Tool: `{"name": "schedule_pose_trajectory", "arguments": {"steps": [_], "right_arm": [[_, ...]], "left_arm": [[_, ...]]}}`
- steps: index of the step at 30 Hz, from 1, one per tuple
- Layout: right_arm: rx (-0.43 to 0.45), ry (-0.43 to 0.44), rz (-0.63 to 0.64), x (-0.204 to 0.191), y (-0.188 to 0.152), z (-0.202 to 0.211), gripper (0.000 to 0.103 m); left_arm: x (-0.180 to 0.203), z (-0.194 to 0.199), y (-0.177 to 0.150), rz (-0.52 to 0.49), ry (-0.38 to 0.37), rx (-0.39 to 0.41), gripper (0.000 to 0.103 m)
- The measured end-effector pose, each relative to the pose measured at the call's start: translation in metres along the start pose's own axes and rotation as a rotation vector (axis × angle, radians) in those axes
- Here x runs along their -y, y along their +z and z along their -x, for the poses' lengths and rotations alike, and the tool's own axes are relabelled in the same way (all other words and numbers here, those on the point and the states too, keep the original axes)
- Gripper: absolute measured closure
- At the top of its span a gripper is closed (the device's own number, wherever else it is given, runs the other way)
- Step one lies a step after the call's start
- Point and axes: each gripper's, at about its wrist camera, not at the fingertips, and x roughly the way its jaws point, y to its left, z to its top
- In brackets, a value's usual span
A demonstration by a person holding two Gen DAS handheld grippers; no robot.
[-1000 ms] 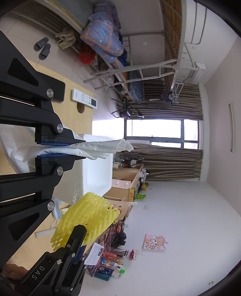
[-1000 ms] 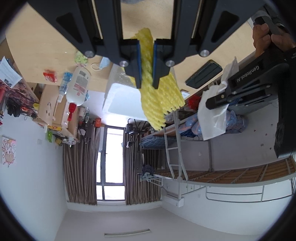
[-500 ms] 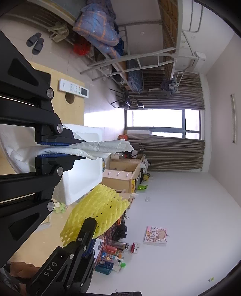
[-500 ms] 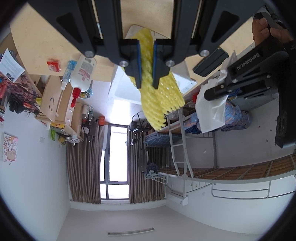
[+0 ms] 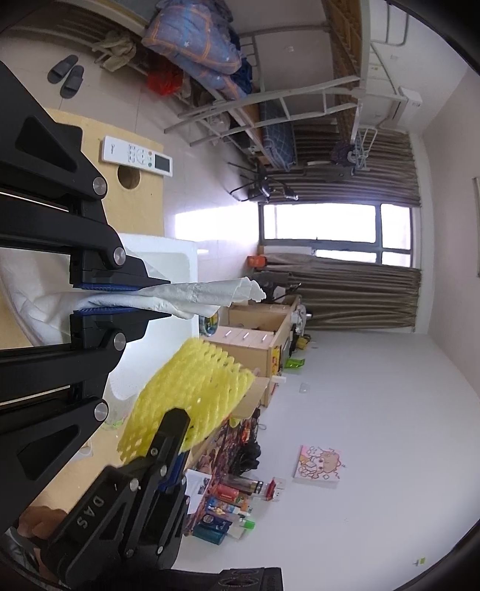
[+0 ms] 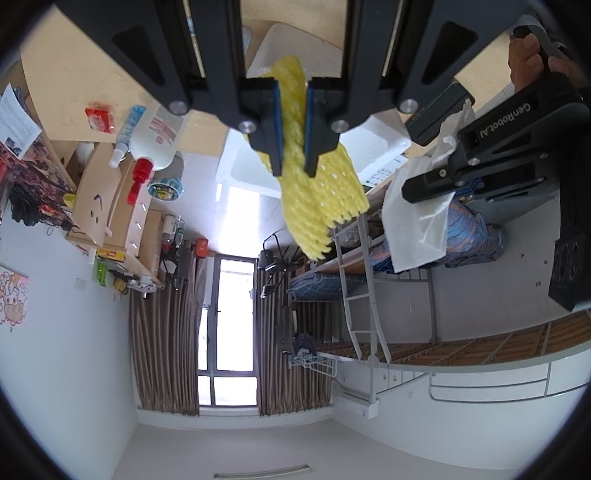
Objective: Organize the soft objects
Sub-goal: 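Carry the white tissues and yellow net with both grippers over the foam box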
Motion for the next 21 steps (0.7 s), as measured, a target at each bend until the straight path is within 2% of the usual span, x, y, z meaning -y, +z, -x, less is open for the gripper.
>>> {"name": "schedule_pose_trajectory", "arguments": {"steps": [13,21], "right_arm": [[-0.051,0.01,-0.019,0.006,0.005,-0.04,0.09],[-0.032,-0.015,-0.024,0.015,0.009,-0.027,0.09]], "left_arm": [[-0.011,-0.035,0.007,0.002,0.02,-0.04,0.096],[0.007,-0.048,0.016,-0.032,-0.039,-0.055,0.096]]}}
